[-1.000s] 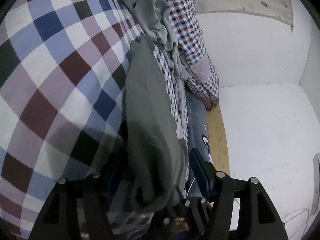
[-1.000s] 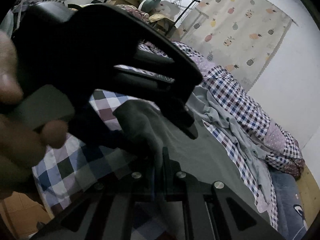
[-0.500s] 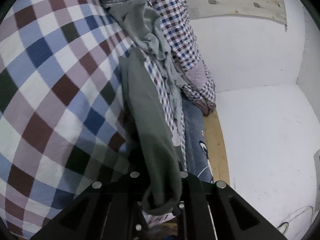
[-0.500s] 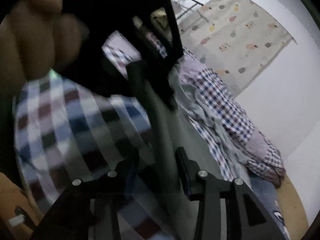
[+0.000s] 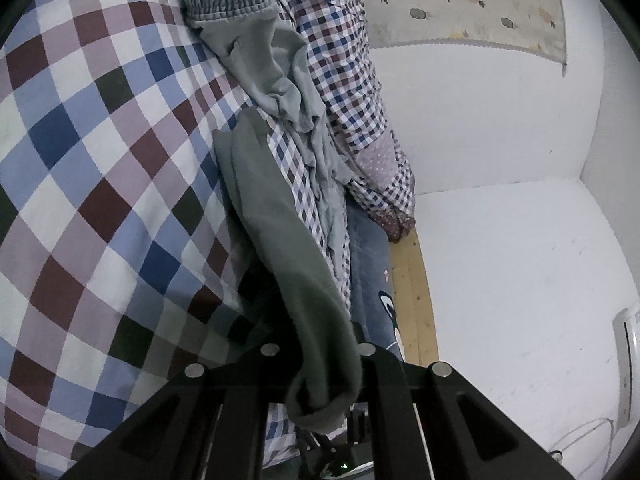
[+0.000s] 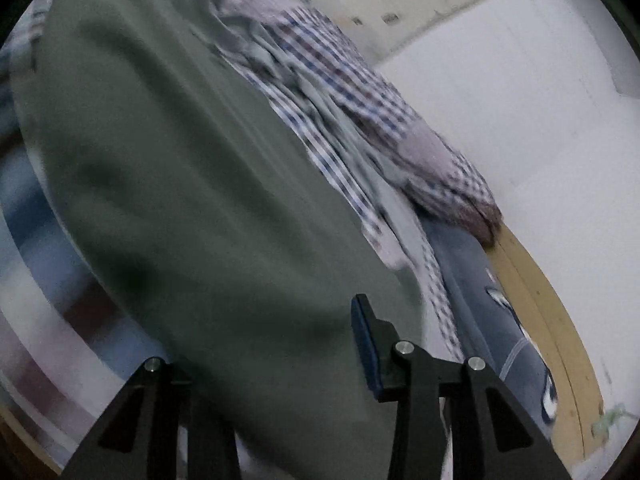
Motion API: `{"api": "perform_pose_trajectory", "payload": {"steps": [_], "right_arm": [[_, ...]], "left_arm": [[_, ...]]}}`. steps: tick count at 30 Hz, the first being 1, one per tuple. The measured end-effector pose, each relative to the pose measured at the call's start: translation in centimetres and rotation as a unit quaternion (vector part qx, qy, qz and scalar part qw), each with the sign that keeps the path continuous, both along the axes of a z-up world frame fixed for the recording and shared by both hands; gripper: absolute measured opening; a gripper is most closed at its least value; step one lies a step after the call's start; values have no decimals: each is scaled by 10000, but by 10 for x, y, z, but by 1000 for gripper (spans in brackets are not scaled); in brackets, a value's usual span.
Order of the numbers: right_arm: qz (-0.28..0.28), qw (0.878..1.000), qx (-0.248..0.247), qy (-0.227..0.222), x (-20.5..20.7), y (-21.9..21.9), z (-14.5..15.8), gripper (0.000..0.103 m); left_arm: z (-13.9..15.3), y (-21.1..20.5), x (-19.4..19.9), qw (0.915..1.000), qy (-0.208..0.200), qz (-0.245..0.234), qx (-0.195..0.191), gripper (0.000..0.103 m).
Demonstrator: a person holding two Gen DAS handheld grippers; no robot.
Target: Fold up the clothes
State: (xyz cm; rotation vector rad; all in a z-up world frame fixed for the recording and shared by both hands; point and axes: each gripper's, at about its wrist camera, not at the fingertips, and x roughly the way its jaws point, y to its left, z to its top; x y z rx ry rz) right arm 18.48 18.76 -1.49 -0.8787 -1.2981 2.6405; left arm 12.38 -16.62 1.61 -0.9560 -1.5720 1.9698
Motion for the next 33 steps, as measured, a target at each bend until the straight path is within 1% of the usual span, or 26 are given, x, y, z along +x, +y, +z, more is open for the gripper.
{"api": "perform_pose_trajectory", "payload": {"steps": [1,3,4,5,6,7,8,10,11,14,16,21,24,29,31,33], "right_arm": [[-82,10000,19,-4,1,10,0,40],[-52,10000,61,-25,4,15,0,40],[-37,10000,82,-36,6,18,-1,38],[-22,9999,103,-46,7,21,-1,31],[-6,9999,124,-57,9,24,-1,26],[9,9999,145,-68,11,27,-1,17],[24,9998,166,-78,13,29,-1,12],[43,9998,186,-80,16,34,0,8],[16,9999,120,-1,16,34,6,6],[-3,9995,-64,312,24,34,29,6],[29,9985,-190,507,30,34,48,6],[121,9969,-205,755,51,37,90,6],[210,9948,-216,977,69,37,128,6],[432,9894,-153,1377,102,28,198,5],[503,9874,-210,1483,116,25,228,5],[533,9864,-311,1525,123,23,249,5]], "left_arm": [[0,0,0,10000,-4,17,12,6],[0,-1,1,10000,-17,33,28,6],[0,-1,1,10000,-22,39,20,6],[0,-1,2,10000,-31,41,4,6],[-1,-1,3,10000,-45,40,-20,6],[-1,-1,3,10000,-59,38,-46,6],[-2,0,4,9999,-73,35,-71,6],[-1,1,5,9998,-70,38,-165,6],[0,1,5,9997,-52,39,-239,6],[7,3,9,9987,68,31,-500,6],[16,4,15,9977,279,45,-609,6],[58,6,37,9935,843,58,-764,6],[87,3,57,9907,1151,117,-709,5],[137,-5,90,9866,1531,243,-512,5],[157,-11,103,9849,1660,294,-391,5],[178,-16,115,9829,1786,319,-331,5]]}}
